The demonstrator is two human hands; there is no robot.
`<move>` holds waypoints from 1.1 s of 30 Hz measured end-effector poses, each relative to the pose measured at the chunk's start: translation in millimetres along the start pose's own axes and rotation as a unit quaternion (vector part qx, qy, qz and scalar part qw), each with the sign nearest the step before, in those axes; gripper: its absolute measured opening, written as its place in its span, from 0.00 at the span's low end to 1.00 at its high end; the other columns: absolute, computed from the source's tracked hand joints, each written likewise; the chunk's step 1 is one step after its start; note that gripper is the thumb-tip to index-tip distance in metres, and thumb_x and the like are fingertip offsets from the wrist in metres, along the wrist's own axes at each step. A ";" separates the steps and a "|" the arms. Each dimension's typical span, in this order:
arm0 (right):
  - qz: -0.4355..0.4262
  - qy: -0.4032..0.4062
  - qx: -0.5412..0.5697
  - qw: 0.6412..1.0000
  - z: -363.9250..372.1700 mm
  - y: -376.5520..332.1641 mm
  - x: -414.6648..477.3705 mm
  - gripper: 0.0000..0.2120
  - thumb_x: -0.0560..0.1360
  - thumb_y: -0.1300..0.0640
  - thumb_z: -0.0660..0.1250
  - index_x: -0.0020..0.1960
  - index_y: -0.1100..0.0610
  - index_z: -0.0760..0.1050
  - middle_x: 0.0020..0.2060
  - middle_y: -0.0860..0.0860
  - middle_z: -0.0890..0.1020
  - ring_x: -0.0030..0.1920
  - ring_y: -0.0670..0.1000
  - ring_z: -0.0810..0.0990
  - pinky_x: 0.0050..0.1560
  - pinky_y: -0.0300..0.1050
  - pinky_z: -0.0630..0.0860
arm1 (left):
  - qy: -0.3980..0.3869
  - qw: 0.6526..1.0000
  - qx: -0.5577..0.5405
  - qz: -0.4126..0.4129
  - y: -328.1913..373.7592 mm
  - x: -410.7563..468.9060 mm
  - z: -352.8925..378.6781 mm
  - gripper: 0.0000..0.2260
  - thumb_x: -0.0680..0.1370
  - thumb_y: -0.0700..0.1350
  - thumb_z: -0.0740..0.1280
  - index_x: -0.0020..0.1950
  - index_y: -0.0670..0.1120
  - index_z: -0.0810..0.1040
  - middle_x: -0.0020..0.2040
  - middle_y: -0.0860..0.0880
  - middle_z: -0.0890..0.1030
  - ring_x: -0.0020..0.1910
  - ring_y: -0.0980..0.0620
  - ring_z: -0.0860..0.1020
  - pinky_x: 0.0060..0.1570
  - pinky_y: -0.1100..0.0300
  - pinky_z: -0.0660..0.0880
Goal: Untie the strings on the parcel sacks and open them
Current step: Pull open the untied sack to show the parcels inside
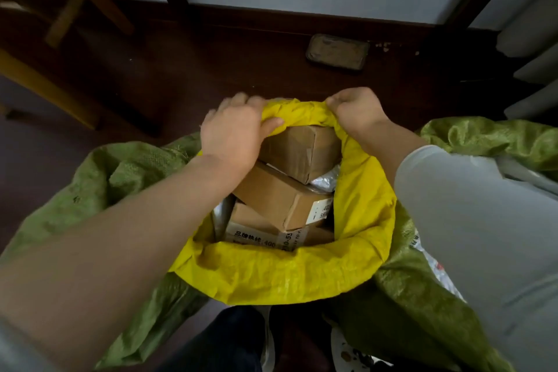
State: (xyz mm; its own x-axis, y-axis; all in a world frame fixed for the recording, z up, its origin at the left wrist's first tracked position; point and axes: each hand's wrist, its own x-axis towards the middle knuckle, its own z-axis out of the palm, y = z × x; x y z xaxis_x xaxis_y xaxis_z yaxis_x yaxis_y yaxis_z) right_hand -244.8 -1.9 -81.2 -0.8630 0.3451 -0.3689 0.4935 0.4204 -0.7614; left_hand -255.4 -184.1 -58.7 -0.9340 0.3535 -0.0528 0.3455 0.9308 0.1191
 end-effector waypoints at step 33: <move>-0.019 0.184 -0.233 0.955 -1.6 33.3 -82.2 0.21 0.75 0.44 0.64 0.67 0.43 0.69 0.72 0.52 0.61 0.69 0.61 0.58 0.67 0.58 0.57 | -0.040 0.732 -0.509 -0.451 -64.3 36.3 24.0 0.21 0.74 0.53 0.69 0.61 0.41 0.75 0.54 0.43 0.80 0.50 0.42 0.79 0.53 0.46 0.76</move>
State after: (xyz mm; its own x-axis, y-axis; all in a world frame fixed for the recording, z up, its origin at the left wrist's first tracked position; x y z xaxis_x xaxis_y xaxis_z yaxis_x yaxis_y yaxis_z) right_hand -157.3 -14.9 -75.4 -0.8274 0.5575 -0.0677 0.5306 0.7366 -0.4195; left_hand -309.4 -228.9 -92.0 -0.7178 -0.3198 -0.6185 -0.6937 0.2522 0.6747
